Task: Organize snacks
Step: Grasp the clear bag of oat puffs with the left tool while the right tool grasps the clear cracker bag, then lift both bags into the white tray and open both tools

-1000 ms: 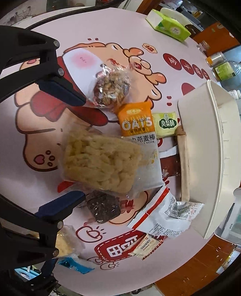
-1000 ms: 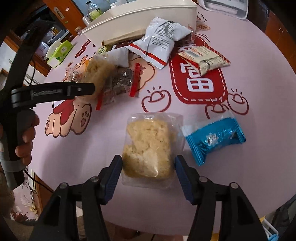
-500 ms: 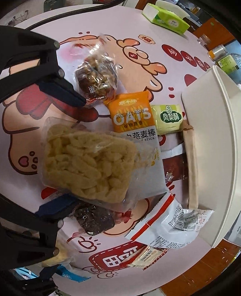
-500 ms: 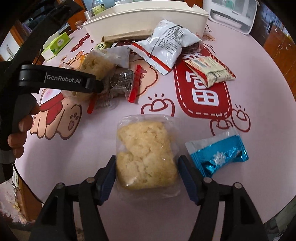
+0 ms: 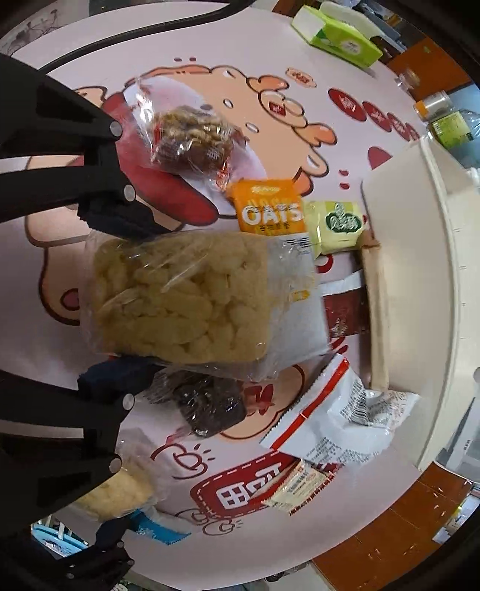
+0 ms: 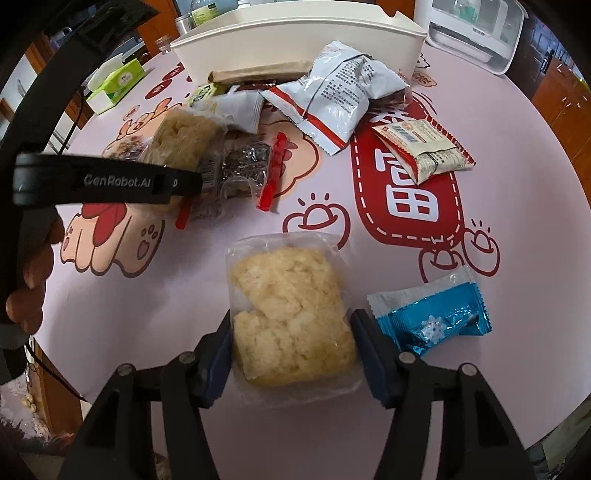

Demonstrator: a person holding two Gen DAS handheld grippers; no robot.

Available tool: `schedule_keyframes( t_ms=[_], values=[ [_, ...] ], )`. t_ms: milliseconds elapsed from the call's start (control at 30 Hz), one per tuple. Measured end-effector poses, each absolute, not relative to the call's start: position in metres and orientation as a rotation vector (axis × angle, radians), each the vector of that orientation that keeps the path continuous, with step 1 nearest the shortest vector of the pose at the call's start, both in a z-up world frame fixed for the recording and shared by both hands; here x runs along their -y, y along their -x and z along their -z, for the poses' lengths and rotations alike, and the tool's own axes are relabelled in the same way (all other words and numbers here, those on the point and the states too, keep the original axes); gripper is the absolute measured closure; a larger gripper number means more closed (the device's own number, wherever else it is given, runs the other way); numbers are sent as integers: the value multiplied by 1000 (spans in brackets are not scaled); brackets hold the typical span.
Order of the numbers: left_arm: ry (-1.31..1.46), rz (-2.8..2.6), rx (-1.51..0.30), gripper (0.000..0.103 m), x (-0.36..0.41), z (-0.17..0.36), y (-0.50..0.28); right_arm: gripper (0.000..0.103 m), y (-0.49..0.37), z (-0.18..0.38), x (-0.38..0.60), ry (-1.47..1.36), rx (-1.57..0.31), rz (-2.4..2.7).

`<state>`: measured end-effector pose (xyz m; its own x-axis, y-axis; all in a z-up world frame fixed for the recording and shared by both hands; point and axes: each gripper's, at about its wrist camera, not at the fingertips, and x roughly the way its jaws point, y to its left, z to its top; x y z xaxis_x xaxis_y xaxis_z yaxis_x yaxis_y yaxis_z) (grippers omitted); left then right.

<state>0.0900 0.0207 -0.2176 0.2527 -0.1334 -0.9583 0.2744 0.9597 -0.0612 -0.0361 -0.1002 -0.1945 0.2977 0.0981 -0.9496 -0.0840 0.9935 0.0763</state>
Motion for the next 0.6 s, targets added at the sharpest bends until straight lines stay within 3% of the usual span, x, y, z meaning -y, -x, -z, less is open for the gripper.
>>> schedule_keyframes(
  t_ms=[600],
  values=[
    [50,340,-1041,49,-46,76,-58,42,26,107,120,-23,-1055,-162]
  ],
)
